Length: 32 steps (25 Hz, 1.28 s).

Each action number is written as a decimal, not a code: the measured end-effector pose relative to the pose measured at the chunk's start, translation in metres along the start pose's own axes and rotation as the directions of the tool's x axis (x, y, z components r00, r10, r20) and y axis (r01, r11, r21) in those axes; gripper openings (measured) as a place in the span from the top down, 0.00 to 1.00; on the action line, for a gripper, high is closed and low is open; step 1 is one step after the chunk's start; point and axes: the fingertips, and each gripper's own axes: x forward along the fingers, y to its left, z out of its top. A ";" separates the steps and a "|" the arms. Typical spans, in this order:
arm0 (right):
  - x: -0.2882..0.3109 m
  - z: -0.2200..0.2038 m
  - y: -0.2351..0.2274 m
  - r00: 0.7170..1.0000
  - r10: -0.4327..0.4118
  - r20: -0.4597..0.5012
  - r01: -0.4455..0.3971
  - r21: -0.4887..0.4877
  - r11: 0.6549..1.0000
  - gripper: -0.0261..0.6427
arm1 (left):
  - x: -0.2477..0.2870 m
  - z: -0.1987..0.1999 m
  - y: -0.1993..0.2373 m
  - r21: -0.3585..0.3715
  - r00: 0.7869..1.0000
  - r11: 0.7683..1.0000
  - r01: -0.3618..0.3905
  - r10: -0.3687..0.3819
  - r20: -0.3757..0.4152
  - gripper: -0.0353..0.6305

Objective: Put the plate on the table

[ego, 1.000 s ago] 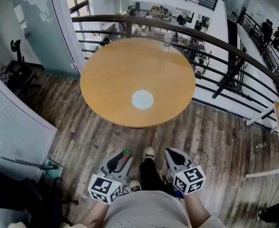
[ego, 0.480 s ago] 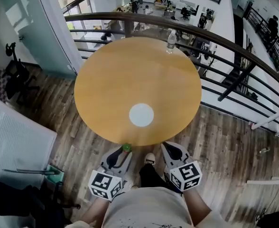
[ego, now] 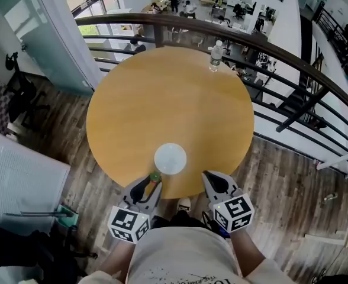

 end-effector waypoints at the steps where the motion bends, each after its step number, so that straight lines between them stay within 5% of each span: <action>1: 0.002 0.000 -0.003 1.000 0.003 0.000 -0.003 0.003 1.000 0.93 | 0.004 -0.001 0.001 -0.001 1.000 1.000 -0.002 0.002 -0.003 0.73; 13: 0.032 -0.006 -0.007 0.999 -0.038 -0.024 0.039 0.052 0.998 0.93 | 0.024 -0.007 0.027 0.017 0.996 0.998 0.054 -0.053 -0.076 0.73; 32: 0.091 -0.040 -0.026 0.989 -0.107 -0.103 0.118 0.103 0.988 0.93 | 0.097 -0.045 0.063 0.074 0.958 0.978 0.193 -0.172 -0.229 0.73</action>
